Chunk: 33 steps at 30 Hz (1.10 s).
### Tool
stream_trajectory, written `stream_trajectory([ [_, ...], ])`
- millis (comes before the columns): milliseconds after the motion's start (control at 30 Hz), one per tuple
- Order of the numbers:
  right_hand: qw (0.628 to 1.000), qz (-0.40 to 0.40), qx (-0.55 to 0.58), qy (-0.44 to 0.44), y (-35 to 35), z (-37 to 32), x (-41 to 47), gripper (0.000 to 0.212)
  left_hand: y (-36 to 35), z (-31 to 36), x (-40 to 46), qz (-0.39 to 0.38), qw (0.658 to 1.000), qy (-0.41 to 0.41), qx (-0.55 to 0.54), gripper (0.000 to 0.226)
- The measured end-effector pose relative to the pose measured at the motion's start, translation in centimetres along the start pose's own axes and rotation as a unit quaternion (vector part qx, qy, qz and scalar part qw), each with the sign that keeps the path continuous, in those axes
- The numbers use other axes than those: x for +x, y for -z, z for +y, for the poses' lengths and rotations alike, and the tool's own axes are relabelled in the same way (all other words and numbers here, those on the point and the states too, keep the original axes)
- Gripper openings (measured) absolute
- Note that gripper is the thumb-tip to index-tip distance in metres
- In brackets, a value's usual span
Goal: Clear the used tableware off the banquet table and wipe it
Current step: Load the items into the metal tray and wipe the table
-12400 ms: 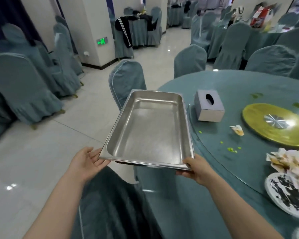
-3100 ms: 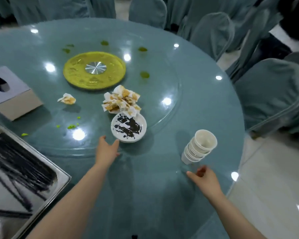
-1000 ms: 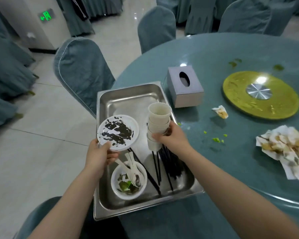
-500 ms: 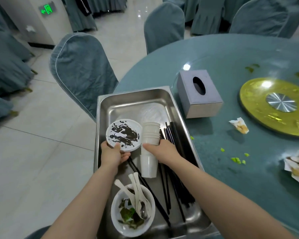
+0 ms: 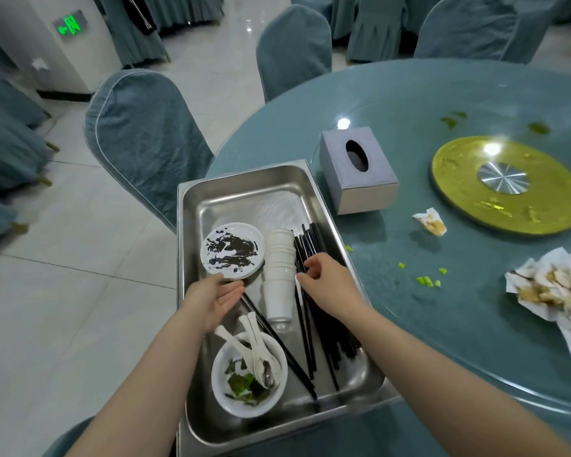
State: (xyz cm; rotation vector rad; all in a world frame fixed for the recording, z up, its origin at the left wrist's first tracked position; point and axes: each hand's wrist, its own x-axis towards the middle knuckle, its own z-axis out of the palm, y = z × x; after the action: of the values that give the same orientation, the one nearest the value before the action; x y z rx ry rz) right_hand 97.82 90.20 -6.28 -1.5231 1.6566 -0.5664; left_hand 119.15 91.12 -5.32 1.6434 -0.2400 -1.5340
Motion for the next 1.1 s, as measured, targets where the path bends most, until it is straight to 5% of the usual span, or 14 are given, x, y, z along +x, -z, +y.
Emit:
stream_trajectory([
  [400,0.983,0.176,-0.045,-0.035,10.6,12.2,-10.0,0.008,-6.6,-2.3,-8.6,-0.131,0.989,-0.055,0.05,0.022],
  [667,0.937,0.305,-0.157,-0.073,19.7,19.3,-11.2,0.033,-15.0,-6.0,-10.3,-0.186,0.973,-0.075,0.113,0.022],
  [800,0.909,0.365,-0.166,-0.116,23.9,21.9,-9.5,0.064,-19.6,-8.0,-10.2,-0.191,0.966,-0.089,0.152,0.021],
  [933,0.929,0.265,-0.199,-0.166,26.4,24.3,-6.9,0.094,-23.7,-9.8,-9.9,-0.198,0.959,-0.093,0.182,0.022],
  [1100,0.936,0.148,-0.261,-0.186,26.7,26.9,-5.3,0.087,-26.9,-10.5,-9.1,-0.195,0.953,-0.105,0.206,0.02],
])
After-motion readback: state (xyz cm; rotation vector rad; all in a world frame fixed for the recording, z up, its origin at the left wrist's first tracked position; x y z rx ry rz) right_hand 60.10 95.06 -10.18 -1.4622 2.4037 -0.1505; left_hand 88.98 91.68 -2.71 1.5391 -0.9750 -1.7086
